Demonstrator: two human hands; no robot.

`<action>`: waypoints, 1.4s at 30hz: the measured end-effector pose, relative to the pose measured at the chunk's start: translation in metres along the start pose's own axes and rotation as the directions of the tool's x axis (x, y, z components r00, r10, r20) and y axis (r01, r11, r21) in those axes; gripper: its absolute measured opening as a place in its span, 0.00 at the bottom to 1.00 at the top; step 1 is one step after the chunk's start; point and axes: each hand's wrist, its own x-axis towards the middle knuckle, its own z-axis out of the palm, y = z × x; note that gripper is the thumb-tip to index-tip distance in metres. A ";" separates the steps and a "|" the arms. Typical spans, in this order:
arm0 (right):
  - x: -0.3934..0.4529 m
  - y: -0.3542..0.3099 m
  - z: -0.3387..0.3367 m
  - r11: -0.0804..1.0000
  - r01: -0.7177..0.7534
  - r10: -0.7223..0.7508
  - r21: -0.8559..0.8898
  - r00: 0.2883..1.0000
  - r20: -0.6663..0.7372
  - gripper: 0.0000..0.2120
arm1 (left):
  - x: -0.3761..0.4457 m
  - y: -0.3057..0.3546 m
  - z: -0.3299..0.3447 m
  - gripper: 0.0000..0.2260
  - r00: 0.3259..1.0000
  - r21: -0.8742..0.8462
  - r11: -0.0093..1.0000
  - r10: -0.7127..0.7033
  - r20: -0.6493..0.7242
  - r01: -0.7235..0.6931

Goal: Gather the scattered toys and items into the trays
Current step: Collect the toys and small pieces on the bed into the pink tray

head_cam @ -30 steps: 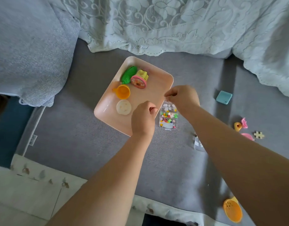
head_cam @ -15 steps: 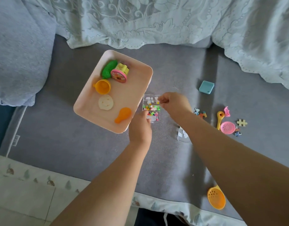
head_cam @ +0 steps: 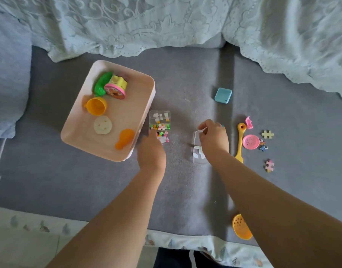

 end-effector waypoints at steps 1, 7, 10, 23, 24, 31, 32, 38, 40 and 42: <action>0.001 0.006 -0.004 0.999 -0.034 0.034 0.003 0.999 -0.026 0.11 | -0.001 0.002 0.000 0.11 0.999 0.024 0.999 0.038 0.007 -0.038; 0.001 0.031 -0.015 0.984 -0.176 0.176 -0.011 0.984 0.004 0.15 | -0.018 0.032 0.006 0.08 0.982 -0.066 0.986 0.156 0.104 -0.150; -0.004 0.037 -0.014 0.980 -0.201 0.201 -0.003 0.978 0.053 0.18 | -0.026 0.042 0.010 0.07 0.982 -0.103 0.983 0.163 0.093 -0.154; -0.002 0.031 -0.020 0.963 -0.239 0.227 0.126 0.968 0.106 0.12 | -0.033 0.046 0.004 0.09 0.938 -0.269 0.903 0.348 0.004 -0.334; -0.002 0.026 -0.022 0.967 -0.218 0.211 0.133 0.976 0.061 0.12 | -0.032 0.048 0.005 0.10 0.926 -0.306 0.883 0.377 0.010 -0.356; 0.001 -0.004 -0.028 0.946 -0.066 0.072 0.316 0.997 -0.008 0.06 | -0.029 0.070 0.003 0.14 0.909 -0.420 0.837 0.412 0.061 -0.351; 0.001 -0.005 -0.028 0.943 -0.059 0.065 0.328 0.998 -0.005 0.05 | -0.027 0.070 0.004 0.13 0.916 -0.424 0.844 0.394 0.075 -0.329; -0.003 -0.004 -0.022 0.914 0.003 -0.037 0.405 0.996 0.076 0.10 | -0.025 0.067 -0.003 0.08 0.916 -0.485 0.803 0.400 0.006 -0.347; -0.003 -0.001 -0.017 0.924 0.017 -0.034 0.383 0.999 0.036 0.12 | -0.021 0.062 -0.005 0.10 0.963 -0.613 0.760 0.271 -0.003 -0.216; -0.003 0.001 -0.012 0.938 -0.027 0.024 0.346 1.000 0.013 0.17 | -0.016 0.058 -0.006 0.10 0.992 -0.744 0.667 0.106 0.071 -0.018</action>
